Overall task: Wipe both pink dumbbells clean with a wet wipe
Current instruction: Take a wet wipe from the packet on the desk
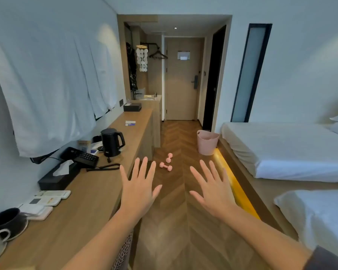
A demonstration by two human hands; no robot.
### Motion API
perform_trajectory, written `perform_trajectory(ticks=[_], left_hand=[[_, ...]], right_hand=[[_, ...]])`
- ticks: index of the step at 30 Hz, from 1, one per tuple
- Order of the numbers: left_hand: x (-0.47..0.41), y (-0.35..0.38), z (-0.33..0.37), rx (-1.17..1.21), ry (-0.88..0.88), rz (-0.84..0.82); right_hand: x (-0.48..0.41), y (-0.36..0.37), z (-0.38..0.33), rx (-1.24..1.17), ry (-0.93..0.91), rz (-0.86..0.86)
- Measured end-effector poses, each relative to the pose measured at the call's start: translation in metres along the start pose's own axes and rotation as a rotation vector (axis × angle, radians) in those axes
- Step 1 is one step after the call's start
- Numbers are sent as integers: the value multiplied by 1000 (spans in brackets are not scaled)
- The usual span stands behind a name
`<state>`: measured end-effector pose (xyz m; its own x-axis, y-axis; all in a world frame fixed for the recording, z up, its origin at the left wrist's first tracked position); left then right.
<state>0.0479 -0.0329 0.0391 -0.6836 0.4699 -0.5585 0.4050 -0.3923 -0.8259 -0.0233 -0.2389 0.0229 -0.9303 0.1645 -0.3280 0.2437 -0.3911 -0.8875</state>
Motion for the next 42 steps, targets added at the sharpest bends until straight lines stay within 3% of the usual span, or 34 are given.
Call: perform_trajectory(ticks=[12, 21, 31, 42], left_hand=[[-50, 57, 5, 145, -60, -29], [-153, 160, 3, 108, -125, -87], [-245, 217, -22, 76, -182, -53], [-370, 328, -98, 119, -221, -53]], right_hand=[[-56, 28, 32, -40, 7, 33], [-177, 115, 71, -66, -32, 17], [-293, 169, 95, -99, -72, 73], [-459, 247, 83, -122, -107, 66]])
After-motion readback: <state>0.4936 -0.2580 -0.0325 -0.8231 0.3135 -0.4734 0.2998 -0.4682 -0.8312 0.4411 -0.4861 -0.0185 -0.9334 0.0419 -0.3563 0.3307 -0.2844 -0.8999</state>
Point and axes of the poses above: each hand's wrist, its own x-axis away from the middle knuckle, its own y-axis out of the palm, z = x × y, the point moved 7 cm from there along -x, towards the middle knuckle, and after that the axes turned 13 degrees about x, right-handed, at the moved point
